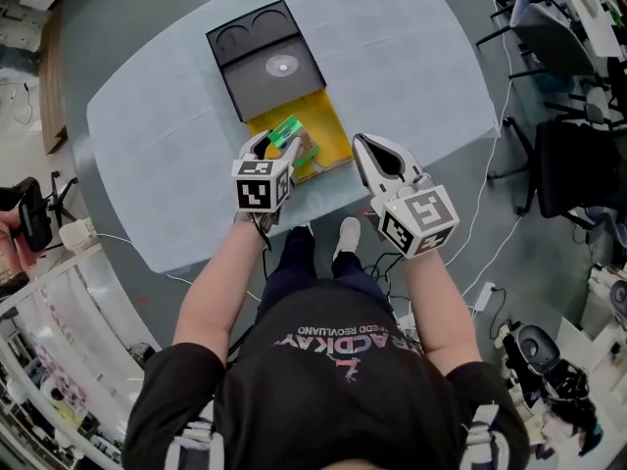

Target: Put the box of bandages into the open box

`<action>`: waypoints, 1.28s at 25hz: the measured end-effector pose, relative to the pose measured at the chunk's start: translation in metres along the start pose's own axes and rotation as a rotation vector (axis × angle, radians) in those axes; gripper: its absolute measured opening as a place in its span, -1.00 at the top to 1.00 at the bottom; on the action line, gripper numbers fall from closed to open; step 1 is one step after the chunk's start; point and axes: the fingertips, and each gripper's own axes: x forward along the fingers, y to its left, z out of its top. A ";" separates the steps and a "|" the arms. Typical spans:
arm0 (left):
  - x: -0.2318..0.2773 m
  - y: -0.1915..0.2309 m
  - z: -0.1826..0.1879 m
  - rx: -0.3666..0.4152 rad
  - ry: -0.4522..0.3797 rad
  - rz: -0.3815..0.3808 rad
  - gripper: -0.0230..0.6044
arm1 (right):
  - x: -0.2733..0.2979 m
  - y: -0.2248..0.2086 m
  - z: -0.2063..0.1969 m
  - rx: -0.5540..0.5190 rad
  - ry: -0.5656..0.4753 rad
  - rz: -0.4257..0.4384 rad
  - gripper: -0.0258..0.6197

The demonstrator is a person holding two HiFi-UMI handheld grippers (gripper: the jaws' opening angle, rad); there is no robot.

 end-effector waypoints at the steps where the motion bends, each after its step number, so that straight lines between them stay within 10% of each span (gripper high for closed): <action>1: -0.003 0.002 0.002 0.000 -0.011 0.012 0.17 | -0.001 0.001 0.001 -0.002 -0.002 0.003 0.89; 18: -0.069 -0.006 0.033 0.051 -0.166 0.087 0.19 | -0.029 0.025 0.023 -0.047 -0.063 0.054 0.89; 32: -0.184 -0.101 0.070 0.154 -0.436 0.002 0.86 | -0.085 0.063 0.049 -0.141 -0.119 0.146 0.89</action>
